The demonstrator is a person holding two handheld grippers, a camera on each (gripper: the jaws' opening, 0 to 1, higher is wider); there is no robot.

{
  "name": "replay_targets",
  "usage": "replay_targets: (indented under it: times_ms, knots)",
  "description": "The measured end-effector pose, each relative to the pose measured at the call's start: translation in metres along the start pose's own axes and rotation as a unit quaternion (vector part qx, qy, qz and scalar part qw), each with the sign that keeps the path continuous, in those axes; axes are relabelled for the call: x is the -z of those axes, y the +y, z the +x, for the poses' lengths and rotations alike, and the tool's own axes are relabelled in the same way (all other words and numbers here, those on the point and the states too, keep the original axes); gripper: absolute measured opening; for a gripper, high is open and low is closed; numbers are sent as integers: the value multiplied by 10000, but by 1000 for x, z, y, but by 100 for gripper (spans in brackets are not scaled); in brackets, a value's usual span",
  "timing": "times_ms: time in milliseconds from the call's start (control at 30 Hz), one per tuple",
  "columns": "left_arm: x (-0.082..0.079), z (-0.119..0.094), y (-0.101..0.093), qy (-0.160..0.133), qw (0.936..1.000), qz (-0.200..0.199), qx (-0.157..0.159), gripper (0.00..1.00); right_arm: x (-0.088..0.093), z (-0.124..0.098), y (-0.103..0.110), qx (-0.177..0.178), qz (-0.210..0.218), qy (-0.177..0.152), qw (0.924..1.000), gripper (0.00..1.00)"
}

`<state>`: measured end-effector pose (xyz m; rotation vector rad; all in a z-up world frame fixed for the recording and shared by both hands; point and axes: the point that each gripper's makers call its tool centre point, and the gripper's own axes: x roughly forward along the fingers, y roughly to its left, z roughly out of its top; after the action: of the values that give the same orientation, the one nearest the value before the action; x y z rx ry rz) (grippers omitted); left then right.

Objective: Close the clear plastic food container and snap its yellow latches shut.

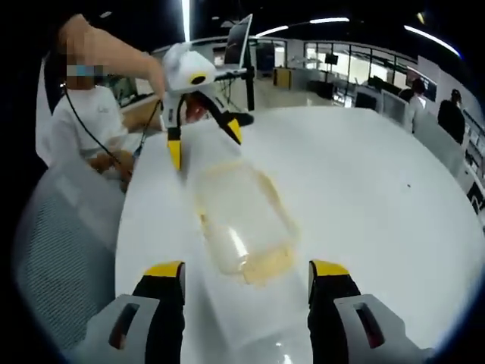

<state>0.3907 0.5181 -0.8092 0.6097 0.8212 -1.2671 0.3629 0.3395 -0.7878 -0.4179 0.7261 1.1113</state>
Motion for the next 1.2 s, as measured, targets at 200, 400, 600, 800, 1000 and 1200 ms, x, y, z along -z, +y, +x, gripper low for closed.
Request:
replay_targets:
  times_ms: [200, 400, 600, 800, 1000, 1200]
  knots:
    - [2, 5, 2, 225, 9993, 287, 27, 75, 0, 5, -4, -80, -269, 138, 9995, 65]
    - [-1, 6, 4, 273, 9988, 414, 45, 74, 1, 9, -8, -137, -465, 303, 9984, 64]
    - [-2, 10, 3, 364, 9976, 576, 107, 72, 6, 13, -5, -278, -754, 540, 9953, 63]
    - [-2, 14, -1, 460, 9964, 695, 179, 71, 8, 17, -8, -357, -849, 712, 9932, 62]
    - [-2, 16, -2, 512, 9954, 782, 216, 71, 10, 22, -13, -451, -888, 890, 9910, 61]
    - [-1, 19, 0, 599, 9937, 912, 247, 69, 17, 27, -13, -572, -909, 1088, 9882, 60]
